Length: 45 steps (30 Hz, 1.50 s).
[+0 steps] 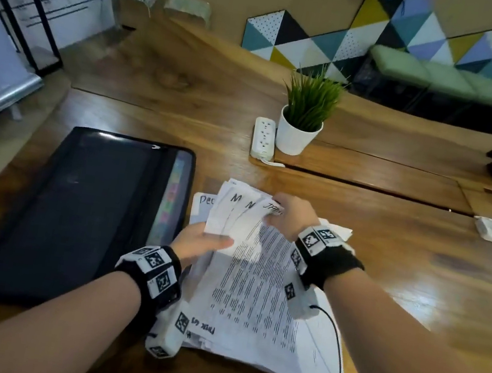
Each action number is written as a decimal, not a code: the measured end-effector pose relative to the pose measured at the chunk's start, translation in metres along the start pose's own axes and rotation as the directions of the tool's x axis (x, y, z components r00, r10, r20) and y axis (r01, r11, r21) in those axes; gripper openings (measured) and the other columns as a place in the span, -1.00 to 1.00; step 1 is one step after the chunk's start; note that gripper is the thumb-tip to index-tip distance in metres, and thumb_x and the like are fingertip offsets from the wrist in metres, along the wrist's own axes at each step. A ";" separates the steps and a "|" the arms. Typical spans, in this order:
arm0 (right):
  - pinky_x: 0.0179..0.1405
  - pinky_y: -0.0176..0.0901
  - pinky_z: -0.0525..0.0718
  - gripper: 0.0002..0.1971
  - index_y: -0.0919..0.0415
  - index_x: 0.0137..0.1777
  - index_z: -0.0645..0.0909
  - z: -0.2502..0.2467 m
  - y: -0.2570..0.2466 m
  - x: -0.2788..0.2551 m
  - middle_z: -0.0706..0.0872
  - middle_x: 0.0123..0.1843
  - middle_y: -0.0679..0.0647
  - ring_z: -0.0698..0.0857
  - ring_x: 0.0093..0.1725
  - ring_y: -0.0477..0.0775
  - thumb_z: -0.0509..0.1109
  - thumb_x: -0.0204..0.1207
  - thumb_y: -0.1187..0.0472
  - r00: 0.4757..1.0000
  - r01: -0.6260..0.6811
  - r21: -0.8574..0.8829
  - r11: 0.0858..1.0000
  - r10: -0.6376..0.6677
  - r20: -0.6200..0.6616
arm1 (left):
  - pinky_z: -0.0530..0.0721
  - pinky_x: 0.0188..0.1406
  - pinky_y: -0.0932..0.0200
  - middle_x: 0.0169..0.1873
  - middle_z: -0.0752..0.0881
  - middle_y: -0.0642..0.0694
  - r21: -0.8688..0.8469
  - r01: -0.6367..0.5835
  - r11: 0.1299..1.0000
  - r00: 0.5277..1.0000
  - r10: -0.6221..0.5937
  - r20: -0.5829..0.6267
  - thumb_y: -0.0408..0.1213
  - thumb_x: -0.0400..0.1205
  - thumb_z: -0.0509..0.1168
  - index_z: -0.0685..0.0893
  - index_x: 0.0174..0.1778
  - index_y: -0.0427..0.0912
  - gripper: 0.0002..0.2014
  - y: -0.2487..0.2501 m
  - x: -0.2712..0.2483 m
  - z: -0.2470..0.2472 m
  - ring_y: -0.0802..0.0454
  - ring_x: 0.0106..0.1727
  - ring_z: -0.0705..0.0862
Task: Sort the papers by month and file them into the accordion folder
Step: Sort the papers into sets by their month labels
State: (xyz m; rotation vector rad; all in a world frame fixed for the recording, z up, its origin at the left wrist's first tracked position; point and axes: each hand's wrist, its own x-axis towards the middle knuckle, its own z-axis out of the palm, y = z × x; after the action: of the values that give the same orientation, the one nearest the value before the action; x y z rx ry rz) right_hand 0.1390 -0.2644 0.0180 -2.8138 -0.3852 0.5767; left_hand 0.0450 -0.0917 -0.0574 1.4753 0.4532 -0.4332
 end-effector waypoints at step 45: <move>-0.23 -0.36 0.68 -0.76 0.16 -0.02 0.69 -0.045 0.059 -0.096 0.82 -0.16 -0.14 0.78 -0.09 -0.14 0.50 0.34 0.42 0.858 0.496 0.829 0.259 -0.001 -0.513 | 0.71 -0.11 0.10 -0.19 0.84 0.01 -0.057 -0.692 0.720 0.699 0.647 -0.305 -0.25 0.34 0.59 0.84 -0.23 0.11 -0.83 0.093 -0.057 0.051 0.02 -0.11 0.80</move>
State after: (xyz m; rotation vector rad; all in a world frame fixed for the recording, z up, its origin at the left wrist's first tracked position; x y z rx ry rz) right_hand 0.0846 -0.3569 0.0748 -1.5173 -0.2562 0.0117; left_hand 0.0487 -0.1381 0.0535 1.4238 0.1187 0.3959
